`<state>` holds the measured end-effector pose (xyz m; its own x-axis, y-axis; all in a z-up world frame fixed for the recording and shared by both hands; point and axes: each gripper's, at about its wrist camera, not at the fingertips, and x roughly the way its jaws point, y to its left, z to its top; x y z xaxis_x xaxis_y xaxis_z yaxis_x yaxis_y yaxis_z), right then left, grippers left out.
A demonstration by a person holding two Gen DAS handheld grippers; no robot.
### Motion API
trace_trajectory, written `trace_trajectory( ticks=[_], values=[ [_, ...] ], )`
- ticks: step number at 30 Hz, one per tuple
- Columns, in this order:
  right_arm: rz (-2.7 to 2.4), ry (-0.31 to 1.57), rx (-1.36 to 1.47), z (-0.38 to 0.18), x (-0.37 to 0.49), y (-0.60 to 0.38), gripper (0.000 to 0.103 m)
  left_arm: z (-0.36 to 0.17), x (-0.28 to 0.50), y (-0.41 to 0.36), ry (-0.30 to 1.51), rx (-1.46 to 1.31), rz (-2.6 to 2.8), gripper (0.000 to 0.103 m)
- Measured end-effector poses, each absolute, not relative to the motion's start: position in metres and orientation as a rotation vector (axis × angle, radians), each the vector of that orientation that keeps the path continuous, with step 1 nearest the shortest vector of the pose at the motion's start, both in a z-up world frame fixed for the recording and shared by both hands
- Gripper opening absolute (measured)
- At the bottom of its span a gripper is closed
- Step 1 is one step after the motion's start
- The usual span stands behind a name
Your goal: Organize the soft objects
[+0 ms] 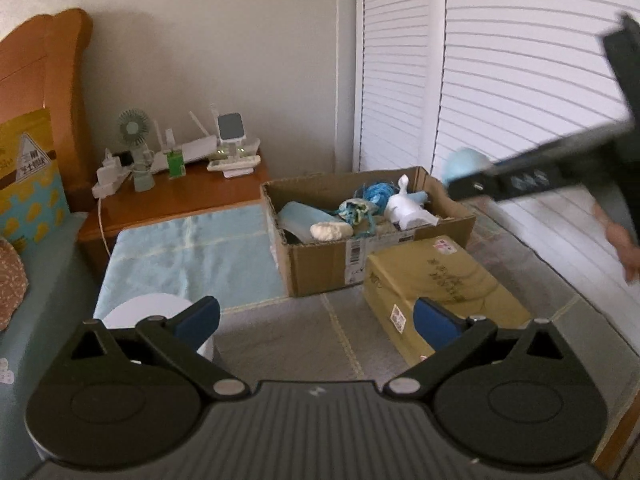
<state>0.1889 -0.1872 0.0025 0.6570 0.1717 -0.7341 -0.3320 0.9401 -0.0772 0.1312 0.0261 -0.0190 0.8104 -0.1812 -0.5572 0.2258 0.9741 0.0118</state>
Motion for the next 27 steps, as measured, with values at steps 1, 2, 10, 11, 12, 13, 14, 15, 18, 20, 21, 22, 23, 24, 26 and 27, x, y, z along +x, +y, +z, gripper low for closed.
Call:
trace_trajectory(
  ticks=[1, 2, 10, 11, 12, 13, 14, 15, 18, 20, 21, 22, 23, 24, 26, 27],
  values=[
    [0.301, 0.804, -0.215, 0.003, 0.196, -0.182, 0.05, -0.019, 0.129, 0.027, 0.576, 0.079, -0.215, 0.102],
    [0.313, 0.803, -0.216, 0.004, 0.202, -0.178, 0.05, -0.019, 0.128, 0.029, 0.57, 0.08, -0.212, 0.102],
    [0.393, 0.805, -0.238, -0.004, 0.255, -0.134, 0.05, -0.023, 0.124, 0.039, 0.565, 0.086, -0.171, 0.102],
    [0.397, 0.808, -0.245, -0.007, 0.262, -0.13, 0.05, -0.023, 0.124, 0.04, 0.567, 0.085, -0.163, 0.102],
    [0.399, 0.816, -0.246, -0.01, 0.268, -0.126, 0.05, -0.024, 0.124, 0.041, 0.57, 0.083, -0.158, 0.102],
    [0.398, 0.821, -0.244, -0.014, 0.274, -0.123, 0.05, -0.025, 0.124, 0.043, 0.575, 0.079, -0.151, 0.102],
    [0.397, 0.826, -0.243, -0.018, 0.279, -0.12, 0.05, -0.025, 0.124, 0.044, 0.582, 0.075, -0.141, 0.102],
    [0.394, 0.836, -0.242, -0.022, 0.285, -0.117, 0.051, -0.026, 0.125, 0.046, 0.588, 0.071, -0.132, 0.102],
    [0.38, 0.85, -0.226, -0.029, 0.293, -0.115, 0.07, -0.027, 0.125, 0.05, 0.597, 0.051, -0.129, 0.102],
    [0.366, 0.842, -0.212, -0.028, 0.292, -0.117, 0.089, -0.028, 0.125, 0.051, 0.602, 0.036, -0.127, 0.102],
    [0.364, 0.834, -0.206, -0.026, 0.29, -0.119, 0.093, -0.027, 0.125, 0.052, 0.605, 0.029, -0.127, 0.102],
    [0.366, 0.832, -0.201, -0.024, 0.288, -0.121, 0.094, -0.027, 0.125, 0.053, 0.607, 0.021, -0.127, 0.102],
    [0.365, 0.832, -0.198, -0.022, 0.286, -0.123, 0.095, -0.027, 0.125, 0.053, 0.61, 0.014, -0.128, 0.102],
    [0.357, 0.829, -0.198, -0.019, 0.284, -0.125, 0.098, -0.027, 0.126, 0.053, 0.612, 0.008, -0.128, 0.102],
    [0.345, 0.832, -0.197, -0.015, 0.279, -0.129, 0.101, -0.026, 0.125, 0.052, 0.613, 0.003, -0.127, 0.102],
    [0.34, 0.834, -0.192, -0.012, 0.275, -0.132, 0.102, -0.026, 0.124, 0.052, 0.612, 0.002, -0.128, 0.102]
  ],
)
